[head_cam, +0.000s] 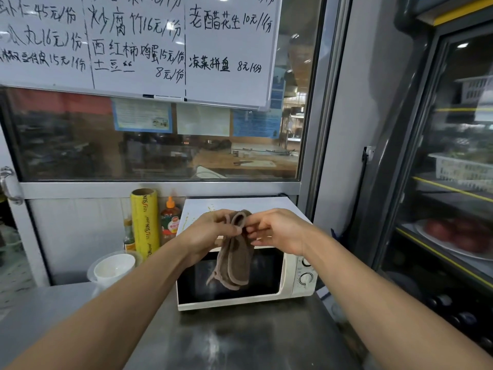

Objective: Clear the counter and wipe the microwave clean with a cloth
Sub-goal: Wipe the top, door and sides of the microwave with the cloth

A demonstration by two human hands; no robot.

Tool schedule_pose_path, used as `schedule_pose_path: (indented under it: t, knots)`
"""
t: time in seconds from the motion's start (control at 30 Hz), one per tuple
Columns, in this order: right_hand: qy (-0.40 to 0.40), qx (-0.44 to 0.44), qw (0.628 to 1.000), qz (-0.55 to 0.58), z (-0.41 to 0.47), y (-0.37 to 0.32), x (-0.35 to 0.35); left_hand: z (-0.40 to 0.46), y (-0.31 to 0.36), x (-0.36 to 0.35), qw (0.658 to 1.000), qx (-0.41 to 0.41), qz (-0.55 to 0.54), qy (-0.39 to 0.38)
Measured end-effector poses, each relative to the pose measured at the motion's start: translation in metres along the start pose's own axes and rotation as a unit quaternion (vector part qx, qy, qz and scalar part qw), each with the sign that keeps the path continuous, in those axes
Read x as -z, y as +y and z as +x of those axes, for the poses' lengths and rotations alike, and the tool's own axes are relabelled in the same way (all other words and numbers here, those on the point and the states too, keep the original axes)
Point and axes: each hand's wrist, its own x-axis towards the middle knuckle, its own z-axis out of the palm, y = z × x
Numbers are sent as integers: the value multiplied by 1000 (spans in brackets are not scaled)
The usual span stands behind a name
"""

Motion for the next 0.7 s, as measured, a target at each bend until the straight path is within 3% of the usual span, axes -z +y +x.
schedule_pose_path:
  t: [0.13, 0.27, 0.37, 0.43, 0.5, 0.57, 0.63, 0.7]
  knots:
    - [-9, 49, 993, -104, -4, 7, -3, 4, -3, 3, 996, -18, 34, 82]
    - [100, 37, 987, -120, 4, 23, 9, 9, -9, 6, 998, 0, 5, 69]
    - [32, -54, 997, -41, 6, 46, 18, 14, -12, 6, 998, -1, -49, 25]
    - [-22, -63, 997, 46, 8, 61, 21, 19, -13, 5, 998, 1, -61, 20]
    - [-4, -27, 992, 120, 10, 72, 27, 25, -18, 5, 998, -13, 8, 53]
    - [63, -6, 990, 126, 14, 79, 38, 34, -27, 3, 983, -48, 149, 100]
    - [123, 15, 991, 57, 18, 83, 48, 43, -37, -5, 949, -68, 288, 105]
    - [183, 47, 979, -83, 23, 87, 61, 54, -44, -20, 928, -74, 352, 93]
